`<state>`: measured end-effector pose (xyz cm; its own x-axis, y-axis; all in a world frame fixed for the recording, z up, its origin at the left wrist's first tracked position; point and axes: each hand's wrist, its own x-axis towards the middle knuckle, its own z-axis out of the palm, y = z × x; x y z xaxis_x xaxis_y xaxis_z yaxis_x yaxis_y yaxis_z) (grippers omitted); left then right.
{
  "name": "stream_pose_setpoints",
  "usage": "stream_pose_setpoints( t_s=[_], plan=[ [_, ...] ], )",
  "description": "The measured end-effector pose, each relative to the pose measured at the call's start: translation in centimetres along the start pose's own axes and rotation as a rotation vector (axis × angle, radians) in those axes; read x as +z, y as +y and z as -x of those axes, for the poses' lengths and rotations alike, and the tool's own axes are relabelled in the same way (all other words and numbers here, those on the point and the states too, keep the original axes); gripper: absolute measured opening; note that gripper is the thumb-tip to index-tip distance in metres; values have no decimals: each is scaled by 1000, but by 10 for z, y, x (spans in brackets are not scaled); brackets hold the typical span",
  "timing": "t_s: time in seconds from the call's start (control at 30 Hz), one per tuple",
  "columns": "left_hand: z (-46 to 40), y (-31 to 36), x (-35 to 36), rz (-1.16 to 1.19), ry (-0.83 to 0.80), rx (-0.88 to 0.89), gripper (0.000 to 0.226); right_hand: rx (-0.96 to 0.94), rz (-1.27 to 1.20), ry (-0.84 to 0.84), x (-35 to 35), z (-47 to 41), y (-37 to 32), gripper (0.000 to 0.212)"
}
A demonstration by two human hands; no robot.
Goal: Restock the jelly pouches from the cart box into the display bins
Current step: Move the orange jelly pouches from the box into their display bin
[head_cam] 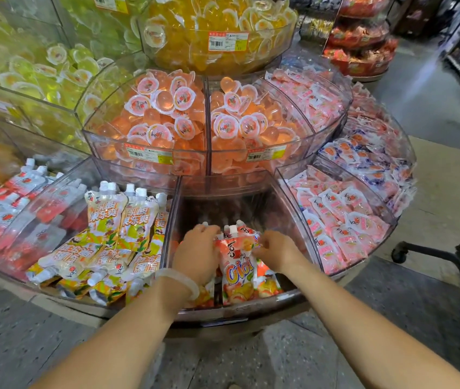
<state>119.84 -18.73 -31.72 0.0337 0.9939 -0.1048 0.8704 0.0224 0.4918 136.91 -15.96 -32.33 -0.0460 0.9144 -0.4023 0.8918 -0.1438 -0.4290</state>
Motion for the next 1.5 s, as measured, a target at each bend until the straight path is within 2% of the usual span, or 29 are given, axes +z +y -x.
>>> stream_pose_setpoints(
  t_s=[0.13, 0.2, 0.3, 0.4, 0.53, 0.63, 0.77, 0.97, 1.1, 1.17, 1.33, 1.5],
  plan=[
    [-11, 10, -10, -251, -43, 184, 70, -177, 182, 256, -8, 2, -5, 46],
    [-13, 19, -10, -312, -65, 222, 72, -218, 350, 253, -10, 12, -5, 61],
    [-8, 38, -10, -342, -93, 279, 73, -277, 581, 268, -18, 34, -5, 63],
    [-2, 66, -11, -350, -86, 354, 76, -280, 494, 343, -37, 54, 3, 66],
    [7, 121, -6, -319, -56, 436, 76, -178, 225, 442, -67, 78, 43, 66],
    [22, 172, 12, -326, -51, 520, 73, -119, 281, 508, -90, 106, 89, 59],
    [57, 252, 57, -323, -116, 640, 69, 50, 304, 486, -113, 159, 169, 70],
    [108, 379, 136, -412, -122, 830, 75, 250, 277, 519, -146, 248, 293, 70],
    [155, 467, 184, -387, -235, 941, 70, 397, 284, 561, -165, 315, 381, 67],
    [176, 505, 205, -356, -273, 990, 72, 489, 210, 583, -172, 343, 421, 70],
    [201, 585, 257, -340, -356, 1110, 77, 636, 169, 677, -183, 391, 503, 74],
    [204, 645, 307, -344, -390, 1210, 75, 756, 92, 651, -194, 402, 572, 72]
  ],
)
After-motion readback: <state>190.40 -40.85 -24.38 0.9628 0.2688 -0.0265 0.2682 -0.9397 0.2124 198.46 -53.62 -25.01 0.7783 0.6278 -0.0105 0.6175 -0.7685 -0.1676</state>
